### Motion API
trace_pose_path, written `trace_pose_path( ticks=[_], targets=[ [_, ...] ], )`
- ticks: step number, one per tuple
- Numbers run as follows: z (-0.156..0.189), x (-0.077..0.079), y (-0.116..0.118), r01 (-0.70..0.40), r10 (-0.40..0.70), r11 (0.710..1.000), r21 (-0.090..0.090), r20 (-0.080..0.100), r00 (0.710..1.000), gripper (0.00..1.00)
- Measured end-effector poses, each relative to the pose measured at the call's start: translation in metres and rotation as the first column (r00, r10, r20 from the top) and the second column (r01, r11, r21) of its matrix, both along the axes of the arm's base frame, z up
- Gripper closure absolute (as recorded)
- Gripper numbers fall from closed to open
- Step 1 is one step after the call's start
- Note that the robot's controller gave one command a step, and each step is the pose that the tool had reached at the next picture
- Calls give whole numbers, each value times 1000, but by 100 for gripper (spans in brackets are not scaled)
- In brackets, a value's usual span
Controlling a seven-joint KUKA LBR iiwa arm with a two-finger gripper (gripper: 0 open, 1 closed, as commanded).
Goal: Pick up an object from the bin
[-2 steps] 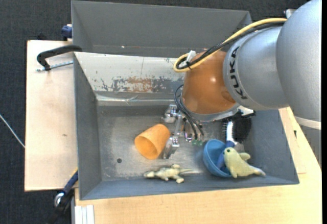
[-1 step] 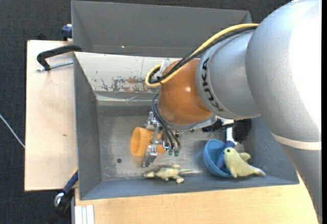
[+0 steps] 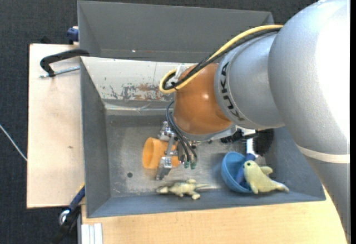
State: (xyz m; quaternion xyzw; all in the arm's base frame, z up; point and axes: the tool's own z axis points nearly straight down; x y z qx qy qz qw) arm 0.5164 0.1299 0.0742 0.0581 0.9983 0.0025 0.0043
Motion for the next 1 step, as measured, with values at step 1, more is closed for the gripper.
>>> trace_pose_path(
  ticks=[1],
  targets=[
    [143, 10, -38, -156, 156, 988, -5, 5, 988, 100]
  ],
)
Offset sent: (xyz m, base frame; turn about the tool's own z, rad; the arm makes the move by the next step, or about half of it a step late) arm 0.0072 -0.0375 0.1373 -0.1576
